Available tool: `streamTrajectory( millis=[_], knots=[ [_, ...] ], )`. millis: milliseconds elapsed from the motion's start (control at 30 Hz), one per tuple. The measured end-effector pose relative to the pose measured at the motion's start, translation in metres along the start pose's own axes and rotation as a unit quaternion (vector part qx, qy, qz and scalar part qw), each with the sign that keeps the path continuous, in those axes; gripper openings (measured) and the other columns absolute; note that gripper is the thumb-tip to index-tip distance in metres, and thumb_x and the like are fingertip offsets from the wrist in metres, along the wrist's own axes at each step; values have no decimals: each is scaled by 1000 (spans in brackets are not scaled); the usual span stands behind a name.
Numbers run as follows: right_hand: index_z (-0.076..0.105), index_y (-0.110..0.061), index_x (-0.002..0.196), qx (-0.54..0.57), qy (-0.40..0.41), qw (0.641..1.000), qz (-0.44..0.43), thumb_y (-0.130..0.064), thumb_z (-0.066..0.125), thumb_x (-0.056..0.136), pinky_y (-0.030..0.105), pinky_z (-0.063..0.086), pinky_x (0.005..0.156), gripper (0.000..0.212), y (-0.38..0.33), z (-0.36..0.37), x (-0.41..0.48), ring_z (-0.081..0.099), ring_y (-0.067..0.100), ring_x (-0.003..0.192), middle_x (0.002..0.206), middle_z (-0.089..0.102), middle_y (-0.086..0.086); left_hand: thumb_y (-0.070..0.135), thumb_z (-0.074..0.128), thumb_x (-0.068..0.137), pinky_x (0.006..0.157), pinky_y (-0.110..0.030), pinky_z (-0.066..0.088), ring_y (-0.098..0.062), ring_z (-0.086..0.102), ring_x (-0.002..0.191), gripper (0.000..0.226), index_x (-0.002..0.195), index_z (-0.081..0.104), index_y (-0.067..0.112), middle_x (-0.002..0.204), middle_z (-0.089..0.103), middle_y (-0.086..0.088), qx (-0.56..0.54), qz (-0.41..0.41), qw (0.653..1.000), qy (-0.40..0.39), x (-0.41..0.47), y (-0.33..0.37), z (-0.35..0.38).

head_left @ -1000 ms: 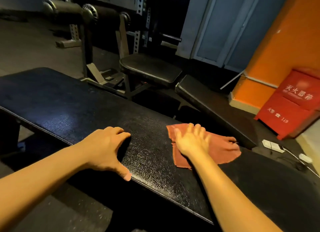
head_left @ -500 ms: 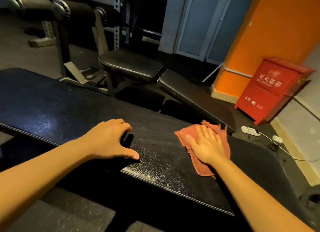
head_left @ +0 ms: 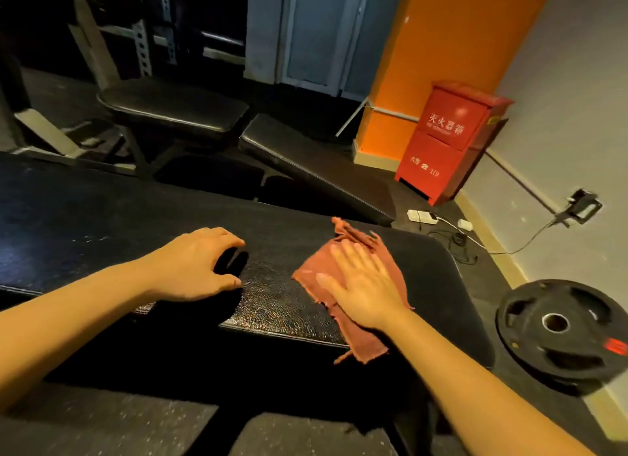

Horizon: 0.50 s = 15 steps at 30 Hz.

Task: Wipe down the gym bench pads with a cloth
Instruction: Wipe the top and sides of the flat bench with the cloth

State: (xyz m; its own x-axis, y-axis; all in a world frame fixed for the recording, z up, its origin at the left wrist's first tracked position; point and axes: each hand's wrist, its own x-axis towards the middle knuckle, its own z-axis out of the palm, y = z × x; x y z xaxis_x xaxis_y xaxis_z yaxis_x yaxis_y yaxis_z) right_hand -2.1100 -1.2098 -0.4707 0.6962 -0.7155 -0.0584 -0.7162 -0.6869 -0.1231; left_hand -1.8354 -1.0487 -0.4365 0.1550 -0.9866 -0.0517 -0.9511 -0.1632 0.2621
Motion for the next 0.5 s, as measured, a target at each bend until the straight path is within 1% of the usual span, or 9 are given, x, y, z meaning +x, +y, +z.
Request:
streamTrajectory(
  millis=[67,133,167,200,300,333,367,400,500],
  knots=[
    [7,-25,163,-8,5,987,162,-72,15,98,49,2,126,81,54,-8,-24,-5,19,157,171,-2,1,67,65,86,108,-30,39,-10,44,131,74,148,44,31,146,46,12,2,27,999,-22,4,15,2],
    [5,-20,163,-8,4,965,263,-68,13,100,54,2,125,80,56,-5,-48,-4,25,157,171,-2,6,69,62,86,109,-29,37,-11,43,133,76,148,44,30,147,45,12,4,47,998,-33,7,32,6],
    [4,-18,163,-6,3,967,256,-65,13,101,54,0,125,78,35,2,-57,-5,27,157,171,-4,8,67,62,88,109,-30,37,-12,43,134,73,149,44,30,148,44,11,6,54,998,-36,9,41,8],
    [3,-17,163,-3,11,978,207,-62,15,103,54,-2,125,76,5,9,-63,-7,28,157,170,-5,8,62,62,91,110,-30,37,-14,43,134,68,148,44,29,149,45,9,11,61,998,-33,13,51,12],
    [5,-19,163,-6,26,1000,-11,-56,19,105,52,-5,125,70,-70,25,-82,-8,25,157,171,-3,5,43,60,97,114,-35,37,-18,42,138,58,150,44,26,154,43,4,29,59,998,-19,20,72,24],
    [6,-20,163,-20,24,998,-49,-56,20,105,51,-3,125,69,-71,25,-87,-7,24,157,171,-2,3,40,60,97,115,-36,36,-18,41,140,58,151,44,25,155,42,3,30,55,998,-22,20,76,27],
    [8,-21,163,-31,27,998,-52,-59,18,104,48,-2,126,71,-57,24,-92,-6,22,157,171,0,2,40,61,97,115,-36,36,-18,40,140,58,151,43,25,155,42,3,27,52,998,-30,20,77,27],
    [9,-21,163,-38,35,998,-23,-62,14,102,45,-2,127,74,-33,23,-98,-5,20,157,171,1,1,42,61,97,114,-35,36,-17,40,139,59,151,43,25,155,41,4,24,53,997,-41,19,77,25],
    [10,-20,163,-31,55,988,144,-67,6,97,42,1,127,81,55,16,-120,-1,19,157,171,4,2,50,60,97,112,-32,38,-15,41,137,62,152,41,26,154,41,4,20,54,996,-73,14,78,20]
  ],
)
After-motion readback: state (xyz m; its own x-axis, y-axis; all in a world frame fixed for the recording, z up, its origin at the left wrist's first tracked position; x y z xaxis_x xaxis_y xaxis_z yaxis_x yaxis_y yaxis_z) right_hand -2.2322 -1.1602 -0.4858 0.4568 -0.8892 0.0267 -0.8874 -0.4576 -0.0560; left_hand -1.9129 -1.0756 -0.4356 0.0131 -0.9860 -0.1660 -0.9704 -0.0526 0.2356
